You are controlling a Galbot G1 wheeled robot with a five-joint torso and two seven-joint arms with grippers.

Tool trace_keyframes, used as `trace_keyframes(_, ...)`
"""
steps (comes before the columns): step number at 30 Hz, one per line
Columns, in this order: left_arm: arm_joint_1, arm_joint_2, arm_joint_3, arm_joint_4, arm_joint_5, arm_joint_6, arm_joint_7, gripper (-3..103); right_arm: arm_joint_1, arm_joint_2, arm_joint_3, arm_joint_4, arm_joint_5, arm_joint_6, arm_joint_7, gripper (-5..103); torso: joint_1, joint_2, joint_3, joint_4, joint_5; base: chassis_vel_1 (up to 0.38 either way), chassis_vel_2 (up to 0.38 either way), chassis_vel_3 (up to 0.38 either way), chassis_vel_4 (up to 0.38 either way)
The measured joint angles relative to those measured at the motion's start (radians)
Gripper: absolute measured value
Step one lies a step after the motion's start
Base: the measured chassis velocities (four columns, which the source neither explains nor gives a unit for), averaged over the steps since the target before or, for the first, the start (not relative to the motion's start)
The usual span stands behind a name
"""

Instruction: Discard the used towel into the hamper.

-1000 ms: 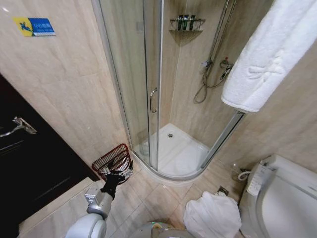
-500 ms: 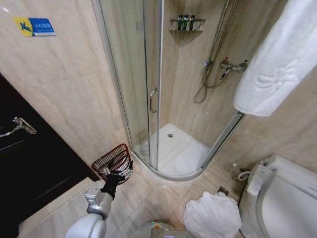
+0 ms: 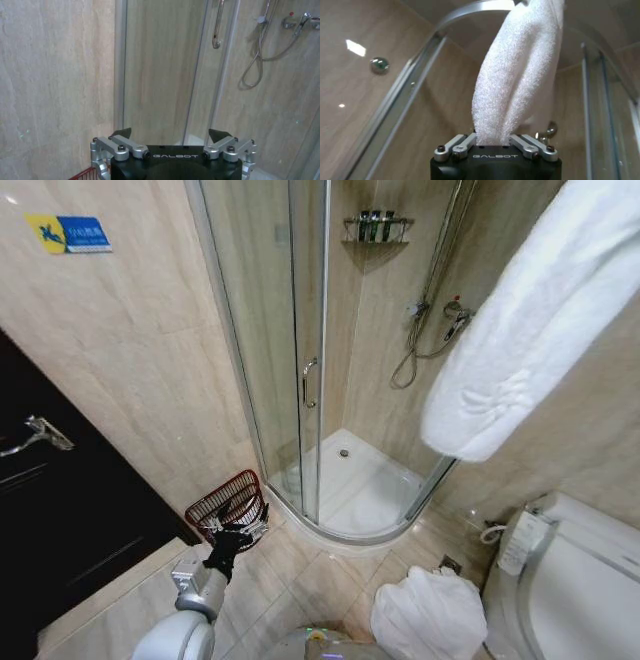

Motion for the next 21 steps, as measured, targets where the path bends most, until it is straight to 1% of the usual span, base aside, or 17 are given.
trace_keyframes(1,0.0,0.0,0.0,0.0,0.0,0.0,0.0,100,-0.011,0.037,-0.007,0.035,-0.049,0.001,-0.017,12,0.0,0.0,0.0,0.0,-0.0004,0.0,0.0,0.0,0.0)
trace_keyframes(2,0.0,0.0,0.0,0.0,0.0,0.0,0.0,100,-0.018,0.057,-0.011,0.056,-0.081,0.003,-0.027,12,0.0,0.0,0.0,0.0,-0.0008,0.0,0.0,0.0,0.0)
trace_keyframes(3,0.0,0.0,0.0,0.0,0.0,0.0,0.0,100,-0.018,0.057,-0.011,0.056,-0.081,0.003,-0.027,12,0.0,0.0,0.0,0.0,-0.0008,0.0,0.0,0.0,0.0)
trace_keyframes(4,0.0,0.0,0.0,0.0,0.0,0.0,0.0,100,-0.025,0.08,-0.015,0.082,-0.113,0.006,-0.033,12,0.0,0.0,0.0,0.0,-0.0008,0.0,0.0,0.0,0.0)
trace_keyframes(6,0.0,0.0,0.0,0.0,0.0,0.0,0.0,100,-0.034,0.121,-0.021,0.13,-0.14,0.007,-0.036,12,0.0,0.0,0.0,0.0,-0.0006,0.0,0.0,0.0,0.0)
trace_keyframes(7,0.0,0.0,0.0,0.0,0.0,0.0,0.0,100,-0.034,0.121,-0.021,0.13,-0.14,0.007,-0.036,12,0.0,0.0,0.0,0.0,-0.0006,0.0,0.0,0.0,0.0)
trace_keyframes(8,0.0,0.0,0.0,0.0,0.0,0.0,0.0,100,-0.038,0.14,-0.022,0.146,-0.156,0.007,-0.039,12,0.0,0.0,0.0,0.0,-0.0009,0.0,0.0,0.0,0.0)
trace_keyframes(10,0.0,0.0,0.0,0.0,0.0,0.0,0.0,100,-0.053,0.183,-0.031,0.17,-0.205,0.008,-0.068,12,0.0,0.0,0.0,0.0,-0.0005,0.0,0.0,0.0,0.0)
trace_keyframes(11,0.0,0.0,0.0,0.0,0.0,0.0,0.0,100,-0.053,0.183,-0.031,0.17,-0.205,0.008,-0.068,12,0.0,0.0,0.0,0.0,-0.0005,0.0,0.0,0.0,0.0)
trace_keyframes(13,0.0,0.0,0.0,0.0,0.0,0.0,0.0,100,-0.081,0.229,-0.039,0.202,-0.221,0.009,-0.078,12,0.0,0.0,0.0,0.0001,-0.0006,0.0,0.0,0.0,0.0)
trace_keyframes(14,0.0,0.0,0.0,0.0,0.0,0.0,0.0,100,-0.081,0.229,-0.039,0.202,-0.221,0.009,-0.078,12,0.0,0.0,0.0,0.0001,-0.0006,0.0,0.0,0.0,0.0)
trace_keyframes(15,0.0,0.0,0.0,0.0,0.0,0.0,0.0,100,-0.098,0.25,-0.04,0.218,-0.221,0.008,-0.077,12,0.0,0.0,0.0,0.0,-0.0005,0.0,0.0,0.0,0.0)
trace_keyframes(18,0.0,0.0,0.0,0.0,0.0,0.0,0.0,100,-0.173,0.333,-0.04,0.252,-0.281,0.016,-0.102,12,0.0,0.0,0.0,-0.0001,-0.0005,0.0,0.0,0.0,0.0)
trace_keyframes(19,0.0,0.0,0.0,0.0,0.0,0.0,0.0,100,-0.173,0.333,-0.04,0.252,-0.281,0.016,-0.102,12,0.0,0.0,0.0,-0.0001,-0.0005,0.0,0.0,0.0,0.0)
trace_keyframes(21,0.0,0.0,0.0,0.0,0.0,0.0,0.0,100,-0.228,0.397,-0.041,0.263,-0.323,0.027,-0.127,12,0.0,0.0,0.0,0.0,-0.0006,0.0,0.0,0.0,0.0)
